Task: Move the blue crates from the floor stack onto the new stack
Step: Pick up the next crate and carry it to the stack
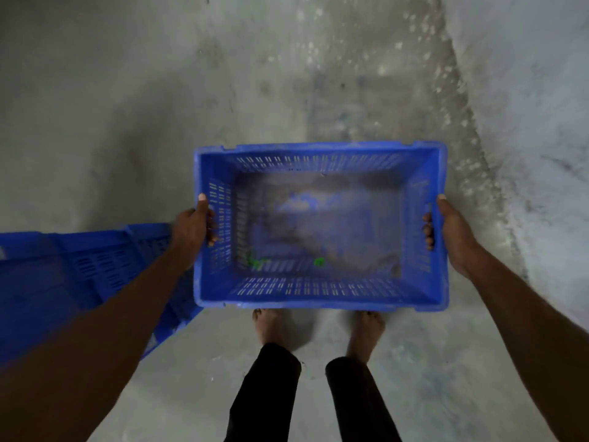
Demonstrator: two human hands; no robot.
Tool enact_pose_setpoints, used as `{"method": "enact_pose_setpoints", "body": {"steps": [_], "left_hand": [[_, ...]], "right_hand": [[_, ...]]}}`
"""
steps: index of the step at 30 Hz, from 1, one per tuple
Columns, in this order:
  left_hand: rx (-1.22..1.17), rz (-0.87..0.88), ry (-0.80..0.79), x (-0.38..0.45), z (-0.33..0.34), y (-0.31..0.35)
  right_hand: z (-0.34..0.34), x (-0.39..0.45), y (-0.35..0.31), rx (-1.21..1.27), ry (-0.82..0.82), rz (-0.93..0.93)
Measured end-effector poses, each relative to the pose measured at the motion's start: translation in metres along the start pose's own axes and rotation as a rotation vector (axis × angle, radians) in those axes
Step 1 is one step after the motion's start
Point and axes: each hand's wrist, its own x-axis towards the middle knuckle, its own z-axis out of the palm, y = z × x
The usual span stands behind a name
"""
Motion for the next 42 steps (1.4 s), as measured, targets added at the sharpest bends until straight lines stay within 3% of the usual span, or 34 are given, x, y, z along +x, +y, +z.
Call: {"method": "enact_pose_setpoints", "body": {"steps": [5,9,16,22,27,32,42], "left_hand": [[-0.152,-0.021,-0.139,-0.126,-0.083,0.114],[-0.274,0.001,-0.229,-0.243,-0.149,0.183],[-0.36,0.142,-0.173,-0.425,-0.224,0.267],[-0.35,0.252,-0.151,-0.52,-0.256,0.31],[-0.32,0.32,-0.186,-0.551,-0.258,0.332],[-0.174,0.376,-0.297,-0.555,-0.235,0.365],[0.218,0.517,-0.734,-0.568,-0.129,0.406]], "right_hand": [[-0.059,-0.152,-0.091,0.116,-0.168,0.007],[-0.098,-0.281,-0.152,0.196,-0.243,-0.099],[-0.154,-0.473,-0.235,0.171,-0.251,-0.279],[-0.191,-0.572,-0.262,0.149,-0.223,-0.374],[-0.221,-0.616,-0.243,0.203,-0.195,-0.423],[-0.244,-0.649,-0.194,0.345,-0.024,-0.417],[-0.252,-0.748,-0.014,0.734,0.433,-0.307]]}}
